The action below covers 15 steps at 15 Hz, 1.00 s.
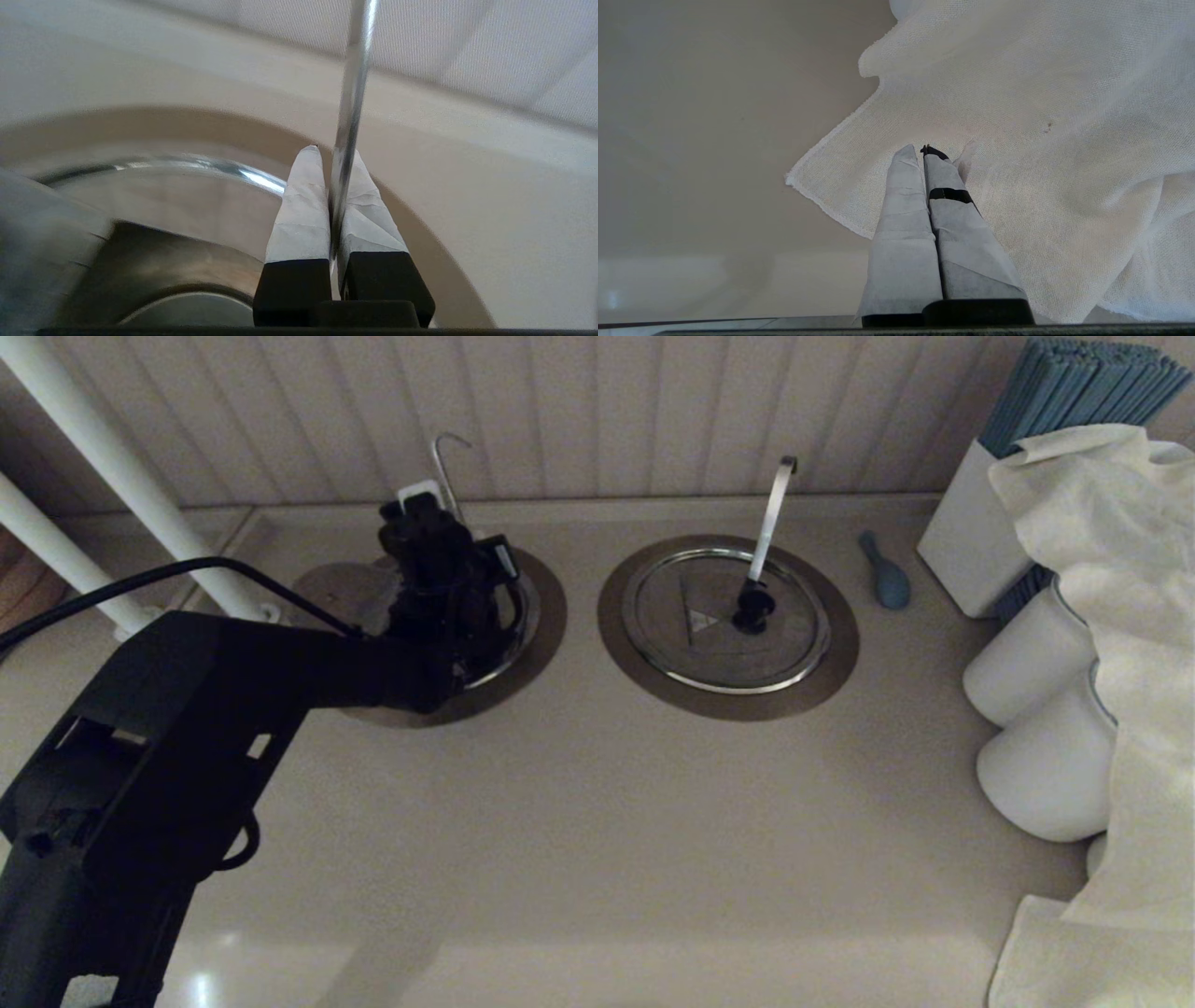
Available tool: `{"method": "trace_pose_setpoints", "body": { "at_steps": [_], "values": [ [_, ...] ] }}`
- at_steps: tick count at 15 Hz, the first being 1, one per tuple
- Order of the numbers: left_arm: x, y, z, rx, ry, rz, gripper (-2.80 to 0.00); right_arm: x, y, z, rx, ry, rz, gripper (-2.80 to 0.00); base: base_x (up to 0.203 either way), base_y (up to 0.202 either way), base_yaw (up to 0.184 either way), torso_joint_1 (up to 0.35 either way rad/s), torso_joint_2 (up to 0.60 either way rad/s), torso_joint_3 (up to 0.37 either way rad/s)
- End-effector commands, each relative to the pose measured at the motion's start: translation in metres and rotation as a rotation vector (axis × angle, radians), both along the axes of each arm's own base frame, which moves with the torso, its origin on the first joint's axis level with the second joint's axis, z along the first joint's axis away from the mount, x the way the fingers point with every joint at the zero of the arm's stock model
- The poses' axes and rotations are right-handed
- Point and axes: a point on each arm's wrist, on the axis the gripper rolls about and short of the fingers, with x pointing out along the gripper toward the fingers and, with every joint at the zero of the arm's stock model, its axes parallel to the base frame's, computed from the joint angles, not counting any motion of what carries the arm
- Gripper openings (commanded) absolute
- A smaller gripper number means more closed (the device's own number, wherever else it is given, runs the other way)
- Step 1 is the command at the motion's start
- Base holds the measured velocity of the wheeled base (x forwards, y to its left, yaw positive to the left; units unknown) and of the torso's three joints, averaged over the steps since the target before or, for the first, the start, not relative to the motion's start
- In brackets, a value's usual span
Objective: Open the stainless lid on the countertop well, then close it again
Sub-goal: Stir with a spoon
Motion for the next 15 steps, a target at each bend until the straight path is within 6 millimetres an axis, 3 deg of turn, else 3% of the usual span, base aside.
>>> {"method": "trace_pose_setpoints", "body": {
  "at_steps": [1,4,7,12,15],
  "values": [
    [-0.014,0.006,0.024,-0.017,-0.04,0.003,-2.8,0.0,0.0,0.0,0.0,0.002,0.0,-2.8,0.0,0.0,0.0,0.0,0.0,0.0],
    [-0.029,0.018,0.05,-0.026,-0.074,0.008,-2.8,0.0,0.0,0.0,0.0,0.001,0.0,-2.8,0.0,0.0,0.0,0.0,0.0,0.0],
    [-0.057,0.029,0.085,-0.032,-0.104,-0.003,-2.8,0.0,0.0,0.0,0.0,0.002,0.0,-2.8,0.0,0.0,0.0,0.0,0.0,0.0],
    [-0.079,0.035,0.109,-0.044,-0.141,-0.007,-2.8,0.0,0.0,0.0,0.0,0.002,0.0,-2.8,0.0,0.0,0.0,0.0,0.0,0.0],
    [-0.086,0.036,0.113,-0.031,-0.142,-0.017,-2.8,0.0,0.0,0.0,0.0,0.002,0.0,-2.8,0.0,0.0,0.0,0.0,0.0,0.0]
  ]
}}
